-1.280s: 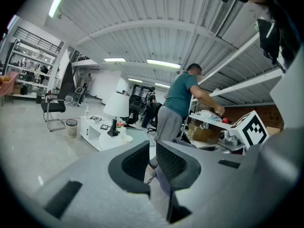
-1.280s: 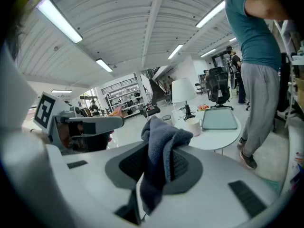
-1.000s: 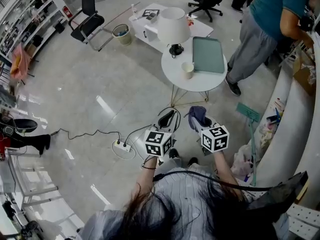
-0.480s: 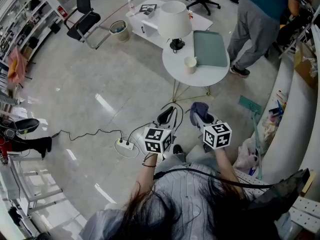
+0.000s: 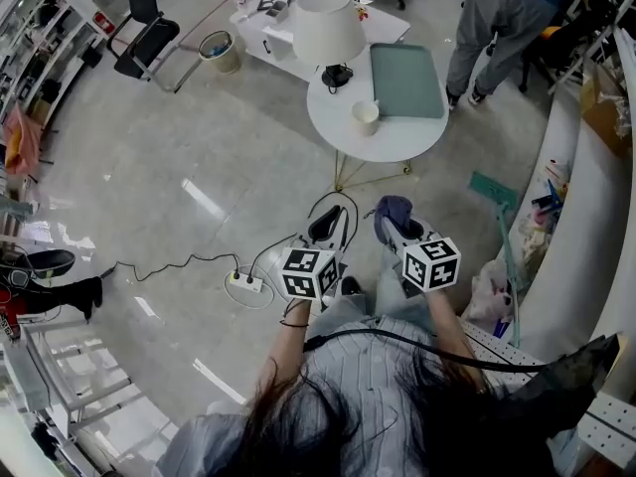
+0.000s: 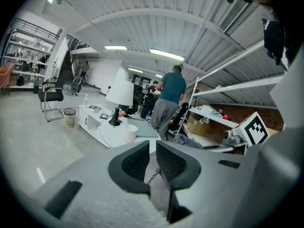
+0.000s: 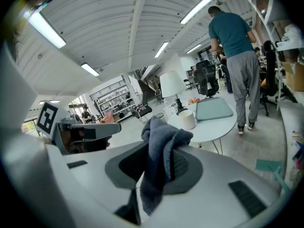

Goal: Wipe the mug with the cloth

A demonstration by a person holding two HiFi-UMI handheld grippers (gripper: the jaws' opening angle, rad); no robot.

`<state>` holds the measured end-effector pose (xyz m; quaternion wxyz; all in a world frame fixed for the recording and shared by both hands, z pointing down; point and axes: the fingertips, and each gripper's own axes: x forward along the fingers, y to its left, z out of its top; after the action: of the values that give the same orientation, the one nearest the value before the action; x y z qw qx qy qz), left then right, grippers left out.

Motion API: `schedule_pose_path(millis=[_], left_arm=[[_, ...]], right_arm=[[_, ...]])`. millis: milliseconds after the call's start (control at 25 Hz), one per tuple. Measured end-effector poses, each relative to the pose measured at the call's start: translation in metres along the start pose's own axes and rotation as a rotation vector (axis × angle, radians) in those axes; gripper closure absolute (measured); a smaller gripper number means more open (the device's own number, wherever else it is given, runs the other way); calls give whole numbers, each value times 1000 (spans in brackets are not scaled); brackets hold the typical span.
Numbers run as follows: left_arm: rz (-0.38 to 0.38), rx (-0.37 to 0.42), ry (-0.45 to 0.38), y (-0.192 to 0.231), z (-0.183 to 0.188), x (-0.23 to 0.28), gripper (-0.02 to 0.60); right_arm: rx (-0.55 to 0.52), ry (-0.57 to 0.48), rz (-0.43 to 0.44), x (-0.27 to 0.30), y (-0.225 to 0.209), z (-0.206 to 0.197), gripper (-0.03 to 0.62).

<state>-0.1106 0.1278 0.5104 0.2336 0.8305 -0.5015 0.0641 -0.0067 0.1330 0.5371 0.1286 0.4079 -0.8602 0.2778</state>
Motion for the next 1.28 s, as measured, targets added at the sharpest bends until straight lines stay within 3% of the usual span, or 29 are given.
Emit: schedule_pose_path(millis=[280,720,1080,1280], left_arm=[[17,10,6,7,19,49,528],[77,-1,7,20,62,140,528],[160,-12,37,29,71,177,528],[207,20,28,35,85,191,528]], right_arm=[[-7,0,8,26,-43,28,508],[-27,73,107,84,-108,82,508],[-29,125,194,113,-136,97,508],[-10,108,216,118,-157,117,508]])
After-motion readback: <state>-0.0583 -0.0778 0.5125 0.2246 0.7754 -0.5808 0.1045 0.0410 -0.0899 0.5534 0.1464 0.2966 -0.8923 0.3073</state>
